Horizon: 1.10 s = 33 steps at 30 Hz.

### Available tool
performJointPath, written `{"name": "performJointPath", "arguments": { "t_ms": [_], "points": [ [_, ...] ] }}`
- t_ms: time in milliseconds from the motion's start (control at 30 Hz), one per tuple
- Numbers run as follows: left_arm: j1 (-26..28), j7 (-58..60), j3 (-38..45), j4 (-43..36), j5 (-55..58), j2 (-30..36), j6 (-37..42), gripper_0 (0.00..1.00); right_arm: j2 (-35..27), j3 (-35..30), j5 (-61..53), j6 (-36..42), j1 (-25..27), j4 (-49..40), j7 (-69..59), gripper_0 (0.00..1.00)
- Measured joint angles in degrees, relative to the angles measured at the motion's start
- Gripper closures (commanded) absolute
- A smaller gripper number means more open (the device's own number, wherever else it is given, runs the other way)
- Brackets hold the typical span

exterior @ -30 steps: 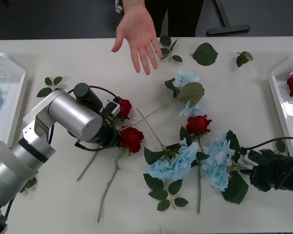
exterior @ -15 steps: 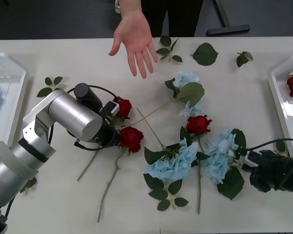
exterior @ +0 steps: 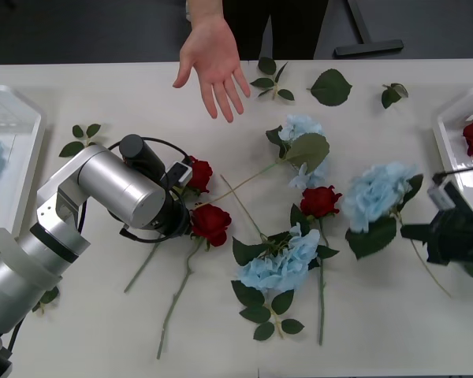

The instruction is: Place the red flowers into the right box and the blue flowers into the left box. If a person shows an open palm, hand one flower to the person first, then continue sorting.

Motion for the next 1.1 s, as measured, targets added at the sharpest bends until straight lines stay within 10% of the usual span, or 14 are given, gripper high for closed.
{"name": "performJointPath", "arguments": {
  "t_ms": [700, 1100],
  "points": [
    [0.0, 0.0, 0.0, 0.1, 0.0, 0.0, -0.1, 0.0, 15.5, -0.1, -8.2, -15.9, -28.6, 2.5, 0.0, 1.0],
    [0.0, 0.0, 0.0, 0.1, 0.0, 0.0, -0.1, 0.0, 22.7, -2.4, -9.7, -22.3, -30.8, 0.9, 0.0, 1.0]
  ]
}}
